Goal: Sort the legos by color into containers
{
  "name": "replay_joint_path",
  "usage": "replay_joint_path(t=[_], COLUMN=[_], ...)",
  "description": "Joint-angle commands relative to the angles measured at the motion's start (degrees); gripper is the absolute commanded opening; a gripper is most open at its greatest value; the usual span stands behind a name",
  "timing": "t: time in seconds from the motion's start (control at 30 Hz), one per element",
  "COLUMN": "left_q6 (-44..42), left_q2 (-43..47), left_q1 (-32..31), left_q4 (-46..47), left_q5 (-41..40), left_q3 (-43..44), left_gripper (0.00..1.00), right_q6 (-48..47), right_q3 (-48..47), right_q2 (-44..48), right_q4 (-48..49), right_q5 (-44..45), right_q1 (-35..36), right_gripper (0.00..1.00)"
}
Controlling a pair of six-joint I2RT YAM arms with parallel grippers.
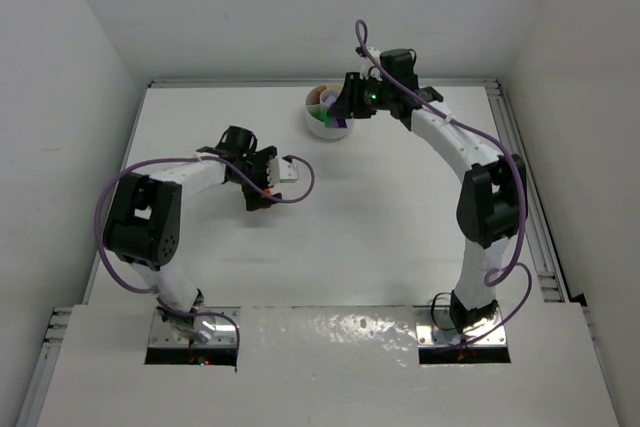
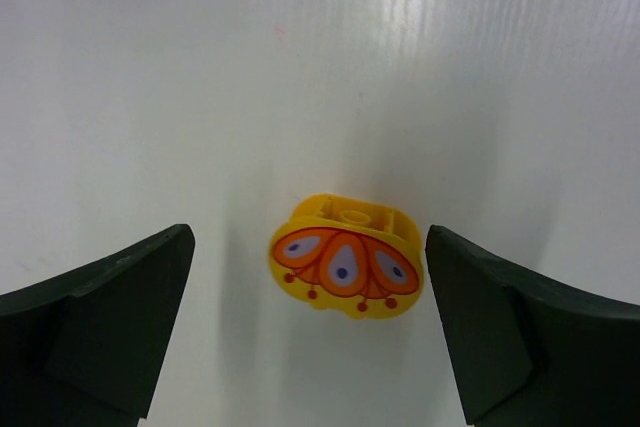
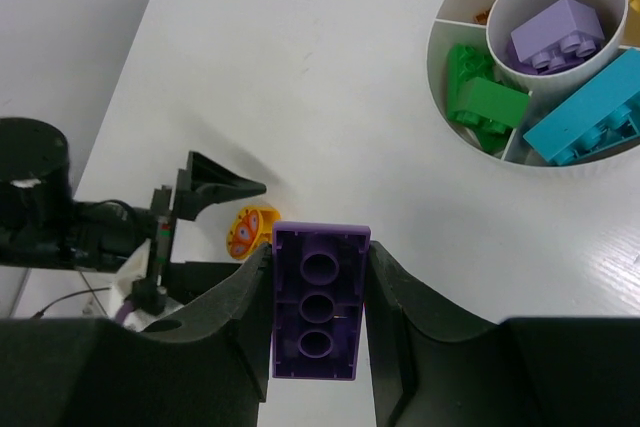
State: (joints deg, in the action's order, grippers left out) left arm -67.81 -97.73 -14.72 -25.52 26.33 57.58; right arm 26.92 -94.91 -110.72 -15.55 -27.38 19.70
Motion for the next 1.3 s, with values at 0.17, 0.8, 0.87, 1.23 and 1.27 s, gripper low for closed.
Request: replay_joint_path(t=[0.17, 0.8, 0.87, 1.23, 1.27], left_q6=[-3.05, 22.71, 24.04, 26.24, 26.33], left_q2=[9.74, 13.27, 13.36, 13.18, 13.10], left_q1=[-0.40, -5.05, -5.40, -6.29, -6.37], left_q4=[0.19, 34.04, 35.27, 37.38, 37.47], left_q5=[13.91, 15.51, 15.42, 14.02, 13.75], left_q3=[5.09, 1.22, 1.22, 0.95, 1.04], left_gripper=[1.00, 0.83, 0.80, 0.52, 0.49], right_q6=[-1.87, 5.16, 5.25, 5.25, 5.34], right_q3=[0.69, 1.22, 1.31, 1.14, 1.13], right_q2=[4.45, 3.40, 3.40, 2.96, 2.88], right_q4=[1.13, 9.14, 9.14, 9.22, 9.22], right_q5=[-5.57, -10.77, -10.77, -10.77, -10.77], right_q1=[0.25, 6.05, 6.22, 6.40, 6.40], right_gripper=[0.00, 0.00, 0.00, 0.00, 0.00])
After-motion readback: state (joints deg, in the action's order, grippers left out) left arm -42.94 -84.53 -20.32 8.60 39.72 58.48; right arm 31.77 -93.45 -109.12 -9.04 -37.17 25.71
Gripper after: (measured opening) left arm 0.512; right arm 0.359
